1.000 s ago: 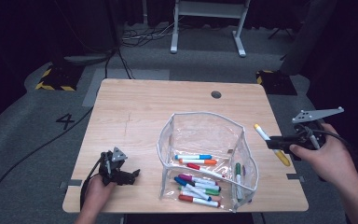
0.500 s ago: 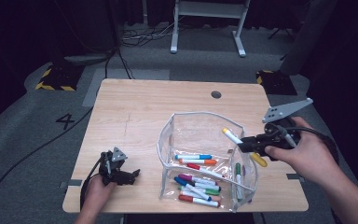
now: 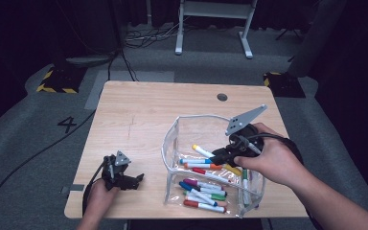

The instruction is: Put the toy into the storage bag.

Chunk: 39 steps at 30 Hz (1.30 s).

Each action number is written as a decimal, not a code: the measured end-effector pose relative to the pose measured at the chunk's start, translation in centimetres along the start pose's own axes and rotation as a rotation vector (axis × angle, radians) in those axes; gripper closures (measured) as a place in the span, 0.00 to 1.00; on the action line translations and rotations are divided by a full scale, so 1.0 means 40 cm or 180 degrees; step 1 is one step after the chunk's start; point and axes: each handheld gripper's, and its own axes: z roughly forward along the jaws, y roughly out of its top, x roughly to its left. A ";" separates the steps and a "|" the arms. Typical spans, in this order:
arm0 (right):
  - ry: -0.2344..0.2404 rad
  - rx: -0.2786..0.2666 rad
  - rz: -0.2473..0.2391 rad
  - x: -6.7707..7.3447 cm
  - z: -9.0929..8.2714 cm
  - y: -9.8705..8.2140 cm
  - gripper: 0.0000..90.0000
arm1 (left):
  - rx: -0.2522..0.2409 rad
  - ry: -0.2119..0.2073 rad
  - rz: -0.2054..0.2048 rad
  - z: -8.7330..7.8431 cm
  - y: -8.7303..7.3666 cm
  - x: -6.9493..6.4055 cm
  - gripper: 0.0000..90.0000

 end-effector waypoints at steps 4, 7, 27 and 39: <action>0.0101 0.0089 -0.0051 -0.007 0.036 0.002 0.85 | 0.0000 -0.0001 0.0000 0.000 0.000 0.000 0.00; 0.0160 0.0190 -0.0047 -0.014 0.071 -0.001 0.85 | 0.0000 -0.0001 0.0000 0.000 0.000 0.000 0.00; 0.0470 0.0592 -0.0041 -0.036 0.230 -0.033 0.85 | 0.0011 -0.0006 0.0017 0.001 0.002 0.002 0.00; 0.0719 0.0869 0.0115 -0.066 0.301 -0.059 0.85 | 0.0002 -0.0005 0.0009 0.001 0.002 0.002 0.00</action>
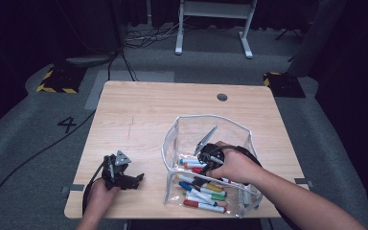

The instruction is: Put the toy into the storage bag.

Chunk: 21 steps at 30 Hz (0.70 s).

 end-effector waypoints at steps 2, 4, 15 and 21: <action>0.0015 0.0095 0.0009 -0.006 0.011 -0.002 0.85 | 0.0000 0.0000 -0.0001 0.000 0.000 0.000 0.00; 0.0000 0.0158 0.0020 -0.010 0.019 -0.005 0.85 | 0.0000 0.0000 0.0000 0.000 0.000 0.000 0.00; 0.0020 0.0385 0.0068 -0.020 0.047 -0.024 0.85 | -0.0001 0.0001 0.0000 0.000 0.000 0.000 0.00; -0.0062 0.0448 0.0086 -0.025 0.057 -0.027 0.85 | 0.0006 -0.0008 0.0005 -0.001 0.000 0.001 0.00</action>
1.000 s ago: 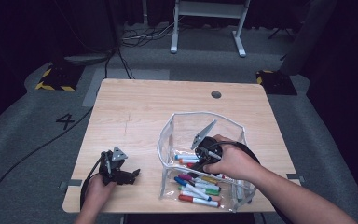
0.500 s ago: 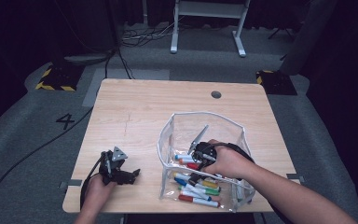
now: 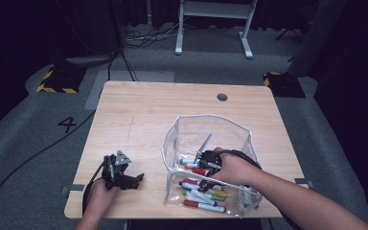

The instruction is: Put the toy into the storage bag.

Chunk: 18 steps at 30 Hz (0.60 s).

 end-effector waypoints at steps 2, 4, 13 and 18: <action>-0.0071 -0.0073 0.0025 -0.004 0.000 -0.002 0.73 | 0.0000 -0.0004 0.0004 0.000 0.000 0.000 0.00; -0.0261 -0.0216 0.0051 -0.008 -0.013 -0.003 0.68 | 0.0000 -0.0006 0.0007 0.000 0.000 0.001 0.00; -0.0755 -0.0908 0.0016 0.000 -0.152 -0.003 0.63 | 0.0001 -0.0005 0.0008 0.000 0.000 0.000 0.00; -0.0906 -0.1170 -0.0068 0.028 -0.232 -0.016 0.63 | 0.0004 -0.0006 0.0012 0.000 0.000 0.001 0.00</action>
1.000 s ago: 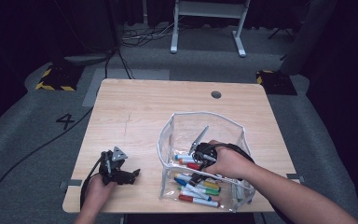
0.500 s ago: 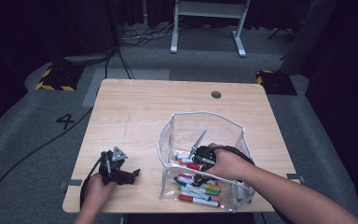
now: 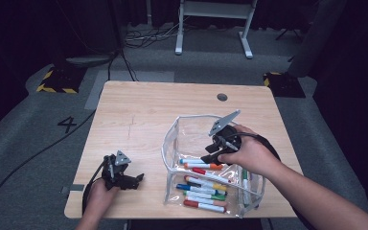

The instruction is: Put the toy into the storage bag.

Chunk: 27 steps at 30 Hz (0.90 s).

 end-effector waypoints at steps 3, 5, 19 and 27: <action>-0.0071 -0.0184 0.0009 0.003 -0.052 0.003 0.64 | 0.0005 0.0000 0.0009 0.000 0.000 0.000 0.00; -0.0105 -0.0267 0.0030 0.002 -0.085 0.001 0.64 | 0.0003 0.0001 0.0006 0.000 0.000 0.000 0.00; -0.0475 -0.0693 0.0445 -0.040 -0.291 -0.132 0.63 | 0.0013 0.0003 0.0021 -0.001 0.000 0.001 0.00; -0.0687 -0.0751 0.0827 -0.095 -0.322 -0.260 0.63 | -0.0004 0.0004 -0.0009 0.000 0.000 0.000 0.00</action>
